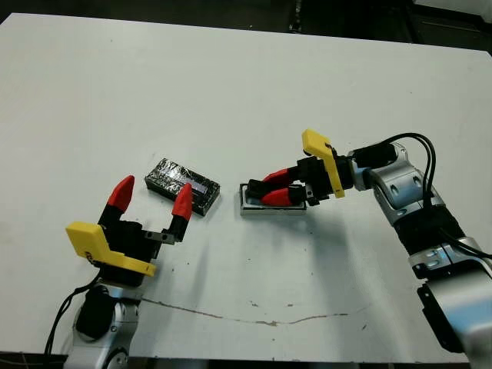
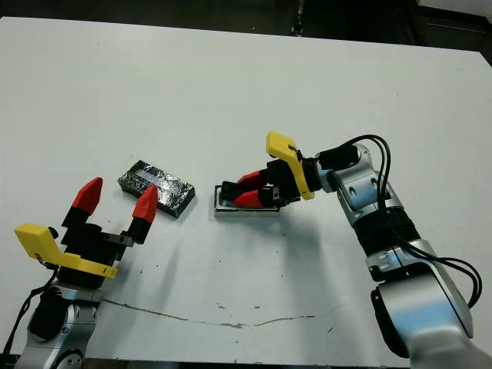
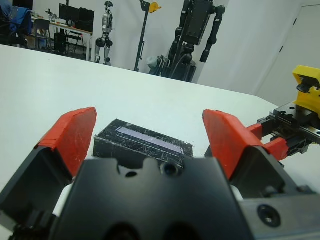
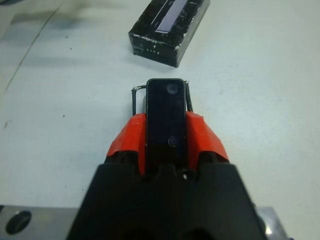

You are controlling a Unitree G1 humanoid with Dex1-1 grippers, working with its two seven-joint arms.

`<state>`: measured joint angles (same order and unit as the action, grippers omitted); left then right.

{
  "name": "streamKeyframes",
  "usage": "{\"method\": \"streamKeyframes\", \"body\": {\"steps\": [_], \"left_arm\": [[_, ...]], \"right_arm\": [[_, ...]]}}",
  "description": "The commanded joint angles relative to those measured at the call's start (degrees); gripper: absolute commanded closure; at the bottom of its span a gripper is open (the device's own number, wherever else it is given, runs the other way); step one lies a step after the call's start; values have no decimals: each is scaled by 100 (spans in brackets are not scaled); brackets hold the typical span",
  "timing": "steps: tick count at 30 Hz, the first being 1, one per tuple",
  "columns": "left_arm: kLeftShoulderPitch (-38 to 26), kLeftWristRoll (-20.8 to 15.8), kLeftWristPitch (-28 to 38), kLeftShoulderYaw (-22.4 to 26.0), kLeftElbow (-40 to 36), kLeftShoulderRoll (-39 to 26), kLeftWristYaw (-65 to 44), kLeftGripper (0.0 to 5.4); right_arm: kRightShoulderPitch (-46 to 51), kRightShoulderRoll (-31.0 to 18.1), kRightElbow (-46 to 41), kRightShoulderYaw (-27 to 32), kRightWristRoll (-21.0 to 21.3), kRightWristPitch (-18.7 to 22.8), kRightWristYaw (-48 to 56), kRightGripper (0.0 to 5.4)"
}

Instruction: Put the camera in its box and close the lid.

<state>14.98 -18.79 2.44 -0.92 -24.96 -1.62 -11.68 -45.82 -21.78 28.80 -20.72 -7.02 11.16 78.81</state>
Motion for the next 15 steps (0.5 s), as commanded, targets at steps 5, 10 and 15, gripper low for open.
{"method": "streamKeyframes", "body": {"steps": [5, 10, 15], "left_arm": [[5, 78, -92, 12, -57, -28, 75, 0], [-15, 40, -67, 4, -16, -29, 45, 0], [12, 59, -89, -9, -52, -18, 81, 0]], "right_arm": [[149, -414, 176, -258, 376, -738, 427, 274], [140, -419, 158, -192, 369, -1127, 530, 201], [186, -525, -129, -83, 320, -905, 534, 133]]}}
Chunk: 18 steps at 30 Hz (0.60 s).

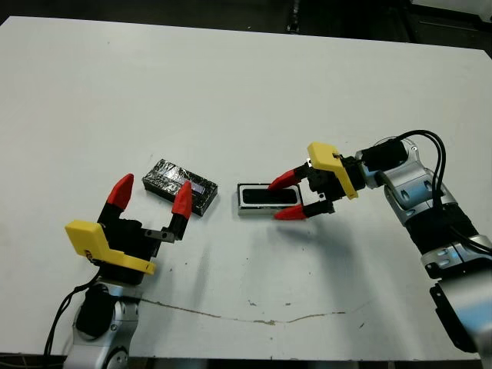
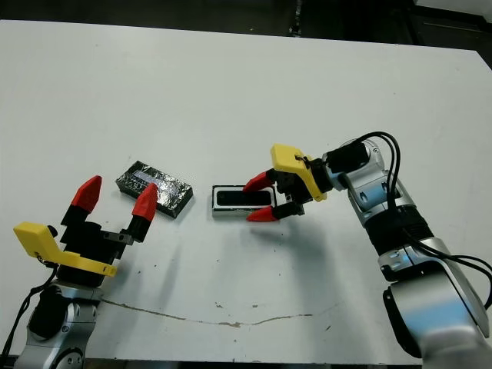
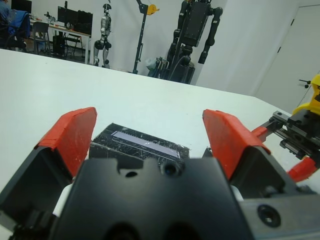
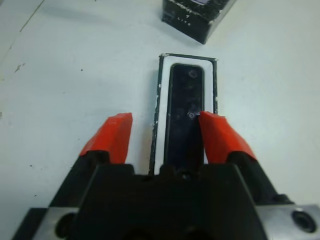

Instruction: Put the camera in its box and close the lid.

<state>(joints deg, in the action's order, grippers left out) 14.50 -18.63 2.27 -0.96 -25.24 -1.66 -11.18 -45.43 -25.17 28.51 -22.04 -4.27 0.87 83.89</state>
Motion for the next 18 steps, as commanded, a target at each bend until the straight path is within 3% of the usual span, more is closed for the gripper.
{"method": "streamKeyframes", "body": {"steps": [1, 3, 10, 18], "left_arm": [[62, 34, -60, -4, -16, -14, 21, 0], [64, 22, -38, -1, 5, -16, 2, 0], [69, -37, -44, 56, 4, -73, -55, 0], [-43, -60, -12, 399, -109, -404, -234, 0]], "right_arm": [[185, -203, -136, 118, -19, 84, 31, 119], [272, -260, -290, 259, -113, 102, -6, 93], [533, -635, -1135, 1038, -661, 839, -208, 1], [1398, -1319, -2410, 2111, -1562, 1744, -595, 1]]}}
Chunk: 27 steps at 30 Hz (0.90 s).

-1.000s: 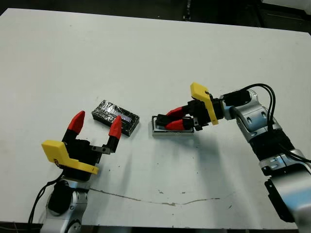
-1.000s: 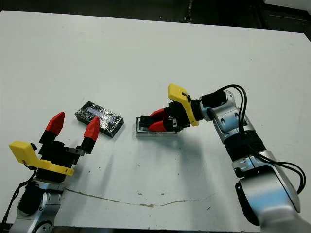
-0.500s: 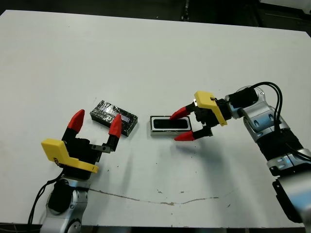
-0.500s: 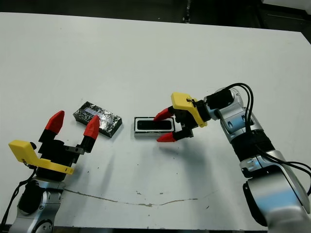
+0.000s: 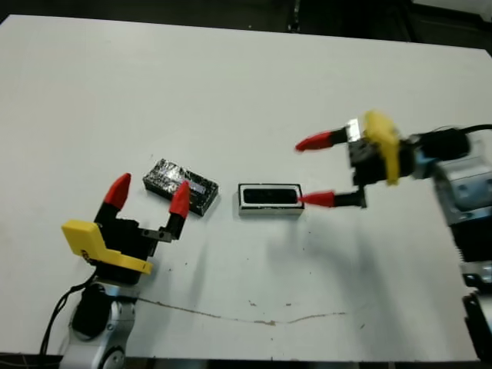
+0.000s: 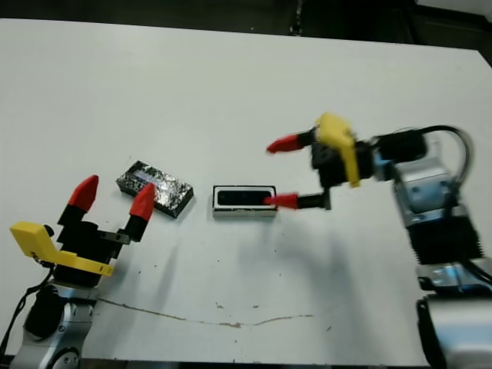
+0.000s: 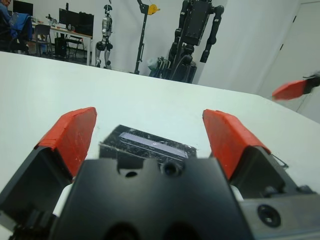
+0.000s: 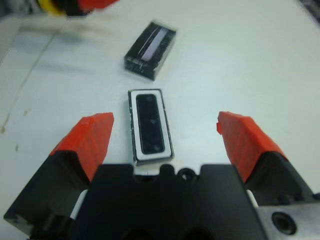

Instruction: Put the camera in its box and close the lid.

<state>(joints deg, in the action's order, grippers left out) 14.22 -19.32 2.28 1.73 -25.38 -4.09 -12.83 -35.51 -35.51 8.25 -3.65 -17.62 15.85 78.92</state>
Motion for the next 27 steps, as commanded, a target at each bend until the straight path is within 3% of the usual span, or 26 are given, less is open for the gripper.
{"method": "streamKeyframes", "body": {"steps": [1, 4, 6, 10, 13, 18, 23, 27], "left_arm": [[-48, 64, 21, 178, -137, -223, -78, 0], [-216, 356, 347, 374, -178, -563, -270, 0], [-421, 345, 340, 567, -189, -892, -459, 0], [-1213, -57, -330, 1030, -22, -2069, -1221, 0], [-2149, -443, -1061, 1130, 512, -3347, -2373, 0], [-4084, -104, -1144, 330, 2156, -4519, -4345, 0], [-5490, 508, -431, -576, 3587, -4527, -5763, 0], [-6226, 953, -534, -1199, 3934, -4419, -6424, 0]], "right_arm": [[562, -352, -556, 392, -325, 314, -157, 1], [1089, -482, -1152, 799, -642, 788, -575, 1], [1572, -327, -1603, 1154, -809, 909, -1101, 1], [2707, 413, -2459, 1688, -1076, 1128, -2589, 20], [3482, 1022, -2936, 1814, -1092, 998, -3513, 59], [4438, 1803, -3446, 1722, -945, 572, -4504, 133], [4887, 2332, -3558, 1673, -1185, 280, -4857, 209], [5066, 2417, -3511, 1609, -1198, 220, -5007, 267]]}}
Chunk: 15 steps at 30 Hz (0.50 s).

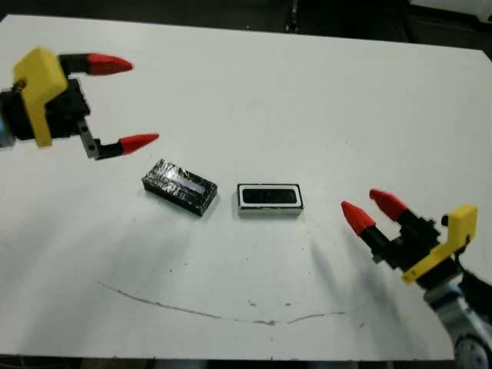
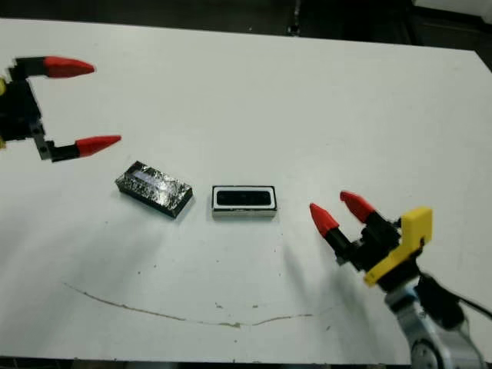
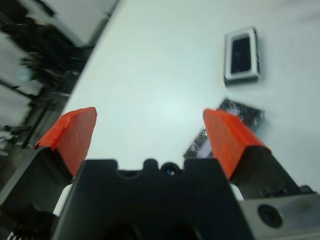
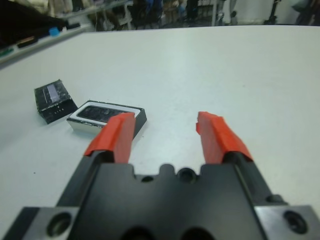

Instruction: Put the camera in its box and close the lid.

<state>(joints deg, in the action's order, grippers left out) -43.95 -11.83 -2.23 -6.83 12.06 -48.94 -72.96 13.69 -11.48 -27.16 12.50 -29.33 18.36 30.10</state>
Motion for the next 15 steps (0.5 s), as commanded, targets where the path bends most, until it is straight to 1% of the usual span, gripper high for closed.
{"method": "streamKeyframes", "body": {"steps": [1, 4, 9, 10, 15], "left_arm": [[-552, 251, -139, -453, 263, 120, -563, 0], [-1000, 430, -150, -847, 515, 315, -1128, 0], [-1591, 524, -21, -1367, 1135, 691, -1900, 0], [-1660, 475, 32, -1481, 1239, 729, -1938, 0], [-1862, -133, 412, -2209, 1766, 810, -1954, 0]], "right_arm": [[165, 3, 56, -17, -39, -50, -124, 282], [157, -48, 118, -42, -46, -92, -103, 327], [103, -138, 178, -50, -81, -31, -86, 405], [99, -156, 183, -59, -69, -21, -94, 420], [93, -178, 243, -78, -75, -75, -62, 491]]}}
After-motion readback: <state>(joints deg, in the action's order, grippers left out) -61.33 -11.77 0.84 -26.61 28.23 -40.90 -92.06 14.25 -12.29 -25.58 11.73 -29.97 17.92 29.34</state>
